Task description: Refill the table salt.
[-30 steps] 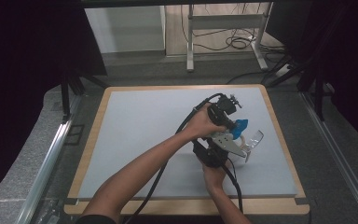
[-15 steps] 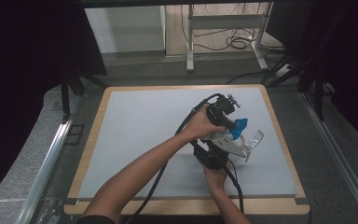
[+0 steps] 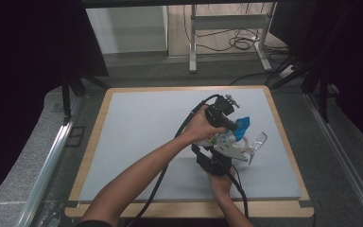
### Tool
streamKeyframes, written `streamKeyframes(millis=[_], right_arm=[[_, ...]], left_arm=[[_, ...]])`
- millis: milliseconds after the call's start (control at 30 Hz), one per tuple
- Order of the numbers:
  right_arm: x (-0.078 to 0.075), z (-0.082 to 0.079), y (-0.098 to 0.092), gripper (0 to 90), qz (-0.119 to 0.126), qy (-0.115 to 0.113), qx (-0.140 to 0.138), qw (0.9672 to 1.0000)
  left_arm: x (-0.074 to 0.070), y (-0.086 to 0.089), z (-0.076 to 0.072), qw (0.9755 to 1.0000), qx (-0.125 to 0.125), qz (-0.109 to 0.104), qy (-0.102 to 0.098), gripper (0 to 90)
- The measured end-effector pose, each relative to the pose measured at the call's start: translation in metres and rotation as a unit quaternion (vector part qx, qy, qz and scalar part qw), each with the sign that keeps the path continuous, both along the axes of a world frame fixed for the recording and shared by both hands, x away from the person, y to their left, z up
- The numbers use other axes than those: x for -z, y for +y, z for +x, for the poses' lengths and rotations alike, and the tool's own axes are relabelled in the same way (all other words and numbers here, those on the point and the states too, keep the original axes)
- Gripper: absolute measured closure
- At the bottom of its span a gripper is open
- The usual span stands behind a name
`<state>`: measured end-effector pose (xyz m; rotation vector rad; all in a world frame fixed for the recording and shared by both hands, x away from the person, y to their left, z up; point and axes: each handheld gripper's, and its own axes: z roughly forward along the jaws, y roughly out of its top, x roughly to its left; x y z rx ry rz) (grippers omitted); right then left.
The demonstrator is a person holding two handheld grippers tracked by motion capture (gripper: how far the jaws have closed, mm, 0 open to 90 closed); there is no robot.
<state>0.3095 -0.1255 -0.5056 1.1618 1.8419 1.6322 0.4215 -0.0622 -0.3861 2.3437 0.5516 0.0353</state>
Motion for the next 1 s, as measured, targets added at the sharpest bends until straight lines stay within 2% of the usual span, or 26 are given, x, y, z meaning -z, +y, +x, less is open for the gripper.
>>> streamKeyframes(millis=[100, 333, 700, 1000], right_arm=[[0.002, 0.001, -0.003, 57.4, -0.004, 0.011, 0.001, 0.9999], [0.005, 0.001, -0.007, 56.7, -0.013, 0.02, 0.002, 0.9997], [0.011, 0.0, -0.013, 53.9, -0.035, 0.046, 0.006, 0.9983], [0.014, 0.0, -0.015, 53.9, -0.043, 0.049, 0.01, 0.9978]], left_arm=[[-0.001, 0.001, 0.0, 1.0, -0.001, -0.002, 0.0, 88.7], [-0.001, 0.007, 0.0, 0.9999, -0.005, -0.013, 0.001, 88.7], [-0.002, 0.019, -0.005, 0.9991, -0.009, -0.042, 0.002, 88.7], [0.0, 0.021, -0.007, 0.9987, -0.012, -0.05, 0.002, 88.8]])
